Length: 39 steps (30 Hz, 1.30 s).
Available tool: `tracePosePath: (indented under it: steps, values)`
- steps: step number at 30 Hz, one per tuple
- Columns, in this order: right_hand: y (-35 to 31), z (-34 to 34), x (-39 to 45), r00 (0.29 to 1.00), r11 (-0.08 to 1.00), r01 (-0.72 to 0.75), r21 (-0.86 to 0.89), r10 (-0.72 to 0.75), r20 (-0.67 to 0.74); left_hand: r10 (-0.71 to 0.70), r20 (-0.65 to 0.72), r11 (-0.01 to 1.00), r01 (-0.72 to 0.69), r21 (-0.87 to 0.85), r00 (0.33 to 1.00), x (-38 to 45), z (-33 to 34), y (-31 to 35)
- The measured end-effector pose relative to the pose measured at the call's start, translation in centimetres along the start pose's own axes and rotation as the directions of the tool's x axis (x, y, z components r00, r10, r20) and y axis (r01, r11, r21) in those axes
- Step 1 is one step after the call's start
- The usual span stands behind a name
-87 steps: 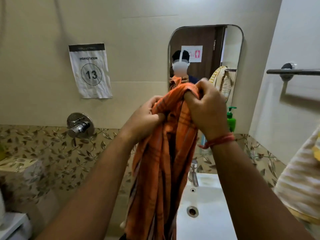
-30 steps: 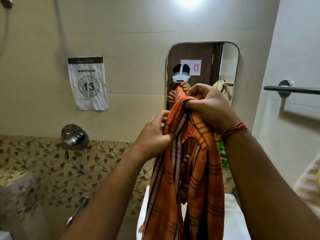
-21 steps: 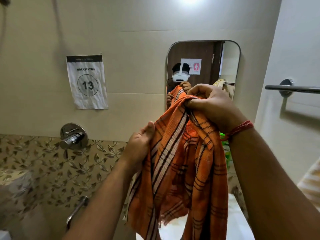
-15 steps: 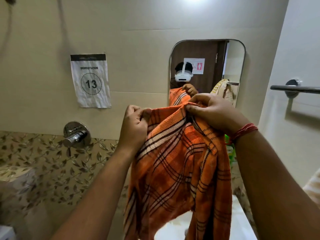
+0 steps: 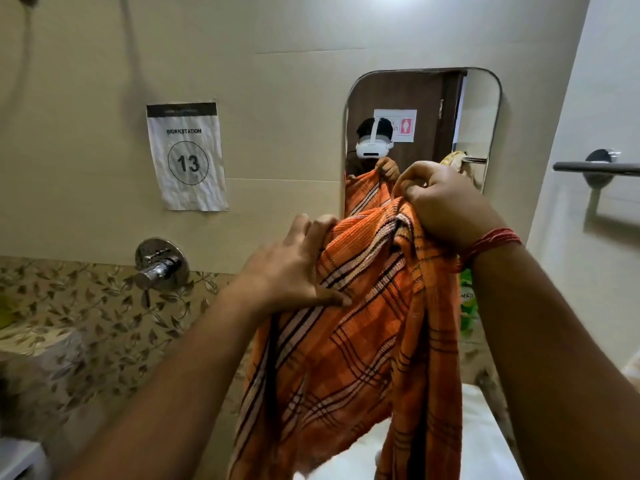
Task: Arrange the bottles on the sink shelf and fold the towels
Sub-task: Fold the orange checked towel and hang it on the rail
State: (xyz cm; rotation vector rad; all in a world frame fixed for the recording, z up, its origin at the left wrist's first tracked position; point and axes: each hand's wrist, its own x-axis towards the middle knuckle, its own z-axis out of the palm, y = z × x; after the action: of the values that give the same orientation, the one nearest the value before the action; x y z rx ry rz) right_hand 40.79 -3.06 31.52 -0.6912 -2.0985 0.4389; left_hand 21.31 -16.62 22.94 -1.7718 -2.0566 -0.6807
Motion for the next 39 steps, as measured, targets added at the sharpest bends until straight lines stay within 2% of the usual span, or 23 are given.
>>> tracePosePath:
  steps: [2, 4, 6, 7, 8, 9, 10, 11, 12, 13, 15, 16, 18, 21, 23, 25, 26, 27, 28, 30, 32, 36, 39]
  values:
    - [-0.1, 0.2, 0.2, 0.999, 0.999, -0.010, 0.046, 0.012, -0.033, 0.011, -0.058, 0.995, -0.005, 0.098, 0.998, -0.2, 1.1, 0.2]
    - [-0.1, 0.3, 0.4, 0.999, 0.999, -0.017, 0.050, 0.019, -0.033, 0.037, -0.148, 0.995, -0.023, 0.097, 0.988, -0.1, 1.8, 0.0]
    - [-0.1, 0.2, 0.5, 0.999, 0.999, -0.032, 0.041, 0.032, 0.001, 0.041, -0.163, 0.996, -0.053, -0.071, 0.986, 0.0, 1.5, -0.5]
    - [-0.1, 0.1, 0.5, 0.999, 0.999, -0.036, 0.036, 0.035, 0.019, 0.020, -0.138, 0.976, -0.049, -0.212, 0.990, 0.0, 1.3, -0.7]
    - [-0.2, 0.0, 0.5, 0.999, 0.999, -0.035, 0.037, 0.033, 0.034, -0.012, -0.104, 0.915, -0.031, -0.401, 0.994, 0.2, 0.9, -0.8]
    - [-0.4, -0.1, 0.5, 0.998, 0.999, -0.026, 0.046, 0.023, 0.054, -0.057, -0.076, 0.778, -0.004, -0.628, 0.995, 0.3, 0.5, -0.6]
    - [-0.6, -0.1, 0.4, 0.996, 0.998, -0.005, 0.060, 0.000, 0.088, -0.122, -0.042, 0.535, 0.030, -0.844, 0.992, 0.6, -0.1, -0.3]
    - [-0.8, -0.1, 0.3, 0.989, 0.997, 0.031, 0.073, -0.041, 0.143, -0.170, 0.022, 0.232, 0.062, -0.971, 0.985, 1.0, -0.6, 0.0]
    - [-1.1, 0.0, 0.2, 0.972, 0.993, 0.086, 0.080, -0.102, 0.210, -0.190, 0.079, -0.001, 0.080, -0.997, 0.979, 1.6, -1.1, 0.2]
    - [-1.4, 0.1, -0.1, 0.948, 0.985, 0.154, 0.073, -0.168, 0.271, -0.192, 0.137, -0.130, 0.113, -0.985, 0.972, 2.4, -1.5, 0.3]
    - [-2.1, 0.9, -0.8, 0.908, 0.963, 0.268, -0.003, -0.252, 0.336, -0.107, 0.265, -0.213, 0.238, -0.948, 0.958, 3.7, -2.2, 0.8]
    - [-2.3, 1.5, -1.0, 0.899, 0.946, 0.318, -0.066, -0.279, 0.337, -0.035, 0.310, -0.201, 0.297, -0.933, 0.950, 4.2, -2.5, 1.0]
    - [-2.5, 2.7, -1.1, 0.894, 0.905, 0.391, -0.166, -0.331, 0.302, 0.052, 0.348, -0.099, 0.351, -0.931, 0.936, 4.9, -3.0, 1.3]
    - [-2.6, 3.6, -0.8, 0.901, 0.886, 0.435, -0.163, -0.429, 0.074, -0.005, 0.303, 0.107, 0.302, -0.947, 0.953, 5.5, -3.3, 1.9]
    - [-2.6, 3.5, -0.3, 0.893, 0.880, 0.428, -0.204, -0.447, -0.053, -0.073, 0.226, 0.295, 0.237, -0.926, 0.971, 5.4, -3.0, 2.4]
    - [-2.3, 3.3, 0.2, 0.908, 0.897, 0.370, -0.243, -0.404, -0.112, -0.176, 0.073, 0.478, 0.150, -0.865, 0.982, 5.1, -2.4, 2.8]
    - [-2.2, 3.2, 0.3, 0.918, 0.908, 0.336, -0.251, -0.375, -0.128, -0.220, -0.069, 0.577, 0.073, -0.814, 0.973, 4.8, -2.2, 3.0]
    - [-2.1, 3.1, 0.4, 0.926, 0.914, 0.312, -0.259, -0.353, -0.132, -0.211, -0.205, 0.670, -0.011, -0.742, 0.956, 4.4, -2.1, 3.2]
    - [-2.1, 3.1, 0.5, 0.930, 0.915, 0.302, -0.269, -0.344, -0.129, -0.165, -0.275, 0.740, -0.066, -0.670, 0.947, 4.2, -2.1, 3.4]
    - [-2.2, 3.1, 0.6, 0.934, 0.914, 0.298, -0.275, -0.338, -0.112, -0.102, -0.224, 0.790, -0.058, -0.610, 0.969, 4.0, -2.2, 3.6]
    - [-2.3, 3.0, 0.7, 0.937, 0.920, 0.290, -0.262, -0.329, -0.117, -0.097, -0.166, 0.809, -0.019, -0.588, 0.981, 3.8, -1.8, 3.4]
    - [-1.6, 1.9, 0.7, 0.949, 0.949, 0.223, -0.221, -0.263, -0.174, -0.240, -0.152, 0.728, 0.074, -0.682, 0.959, 2.6, -0.2, 1.2]
    - [-0.9, 1.0, 0.7, 0.959, 0.962, 0.169, -0.214, -0.211, -0.191, -0.284, -0.215, 0.837, 0.133, -0.531, 0.934, 1.6, 1.4, -1.1]
